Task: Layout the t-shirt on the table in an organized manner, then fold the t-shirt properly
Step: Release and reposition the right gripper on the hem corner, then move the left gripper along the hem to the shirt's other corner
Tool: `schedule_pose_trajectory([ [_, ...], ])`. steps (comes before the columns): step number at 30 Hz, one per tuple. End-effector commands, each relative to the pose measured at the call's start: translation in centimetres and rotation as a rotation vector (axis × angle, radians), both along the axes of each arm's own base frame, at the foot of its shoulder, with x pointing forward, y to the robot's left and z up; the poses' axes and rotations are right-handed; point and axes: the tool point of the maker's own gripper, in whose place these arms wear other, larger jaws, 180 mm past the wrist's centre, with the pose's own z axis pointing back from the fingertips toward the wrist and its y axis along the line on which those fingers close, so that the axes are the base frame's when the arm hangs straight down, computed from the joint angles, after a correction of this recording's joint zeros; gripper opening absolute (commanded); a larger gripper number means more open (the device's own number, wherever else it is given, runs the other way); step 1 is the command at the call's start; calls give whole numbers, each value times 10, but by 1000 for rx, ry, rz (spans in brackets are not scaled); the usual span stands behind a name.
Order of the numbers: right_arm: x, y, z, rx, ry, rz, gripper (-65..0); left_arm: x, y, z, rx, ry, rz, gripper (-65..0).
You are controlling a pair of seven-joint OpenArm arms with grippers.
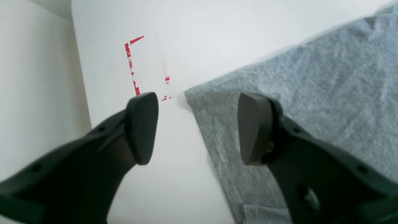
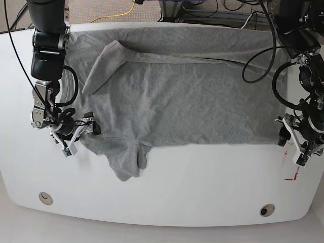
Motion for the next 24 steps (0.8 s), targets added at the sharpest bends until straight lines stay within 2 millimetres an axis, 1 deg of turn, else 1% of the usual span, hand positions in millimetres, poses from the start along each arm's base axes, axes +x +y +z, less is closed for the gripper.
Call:
schedule_pose_trajectory([
  [1,18,1,22,16,-75,-3,-95,6,2,18,10,-56,-6,-271],
  [21,20,9,23,35,-81,1,-103,6,3,18,14,-57,-6,-271],
  [24,19,6,26,22,-79,5,-103,6,0,17,9,-55,-10,-271],
])
